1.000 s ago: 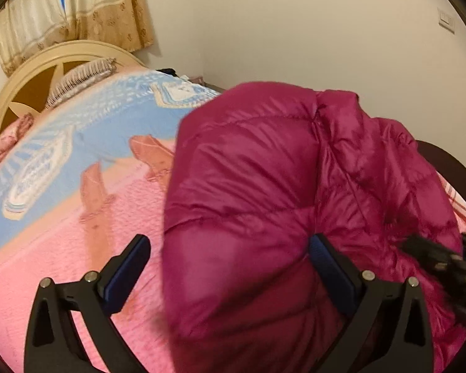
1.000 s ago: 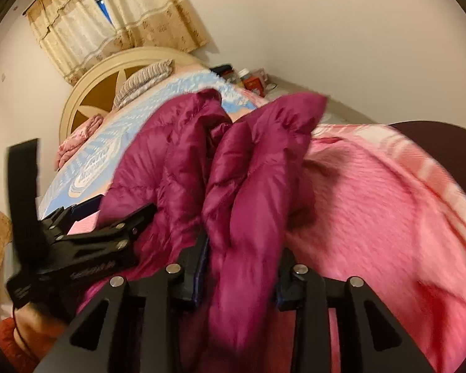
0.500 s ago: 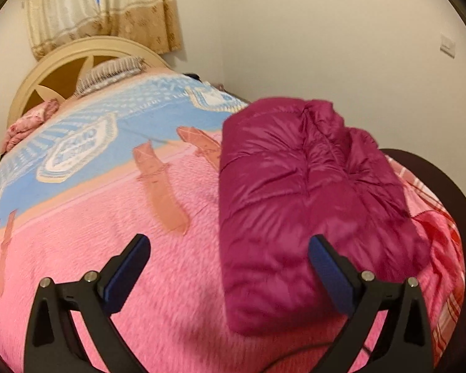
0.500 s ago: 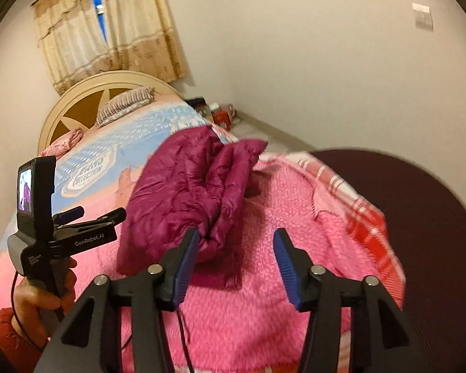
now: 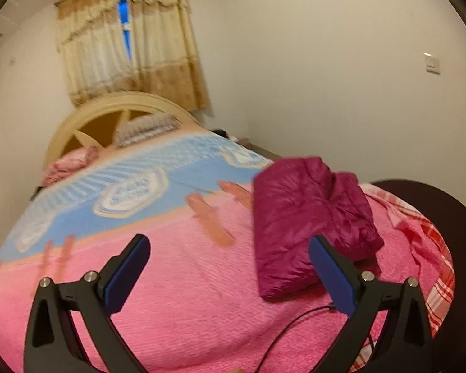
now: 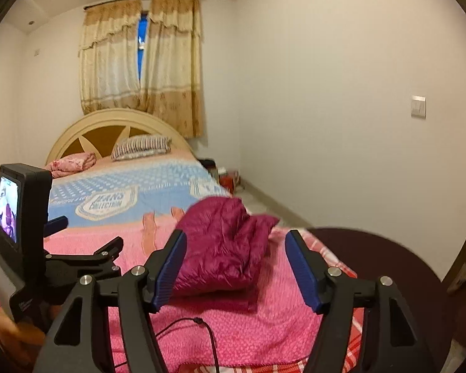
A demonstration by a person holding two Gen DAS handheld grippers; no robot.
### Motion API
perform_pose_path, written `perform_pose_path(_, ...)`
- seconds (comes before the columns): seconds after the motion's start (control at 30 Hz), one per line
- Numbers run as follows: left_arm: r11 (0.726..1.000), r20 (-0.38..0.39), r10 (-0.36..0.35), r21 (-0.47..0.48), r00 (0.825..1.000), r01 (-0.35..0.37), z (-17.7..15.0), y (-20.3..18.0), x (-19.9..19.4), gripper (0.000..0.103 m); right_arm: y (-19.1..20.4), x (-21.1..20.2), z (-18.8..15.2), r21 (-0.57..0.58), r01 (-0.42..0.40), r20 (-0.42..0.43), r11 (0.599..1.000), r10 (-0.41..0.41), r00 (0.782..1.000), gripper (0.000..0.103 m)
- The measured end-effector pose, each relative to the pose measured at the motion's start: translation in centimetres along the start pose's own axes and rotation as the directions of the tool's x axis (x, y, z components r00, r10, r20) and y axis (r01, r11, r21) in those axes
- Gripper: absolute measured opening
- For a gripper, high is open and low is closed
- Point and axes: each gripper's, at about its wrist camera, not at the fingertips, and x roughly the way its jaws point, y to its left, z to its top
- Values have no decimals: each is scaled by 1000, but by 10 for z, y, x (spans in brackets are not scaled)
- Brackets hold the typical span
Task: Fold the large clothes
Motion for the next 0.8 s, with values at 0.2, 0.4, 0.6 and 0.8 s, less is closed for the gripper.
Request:
perform_pose_path(0.2,995,36,-67,-70,997,70,5,12,-20,103,12,-18,3,-9,8,67,1000,-7,998,72)
perform_pose_path(0.4,997,49,-45,-59,998,48,5,13,-16,103,14,-17,1,9,31,65,999,-31,997,73)
perform_pose_path(0.6,999,49,-41,-34,998,42,2,10,-13,103,10,-9,-4,37,16,35,999,-17,999,73)
perform_pose_path(0.8,999,46,-39,-26,998,40,2,8,-13,103,5,-3,-7,55,11,28,998,-12,1000,73)
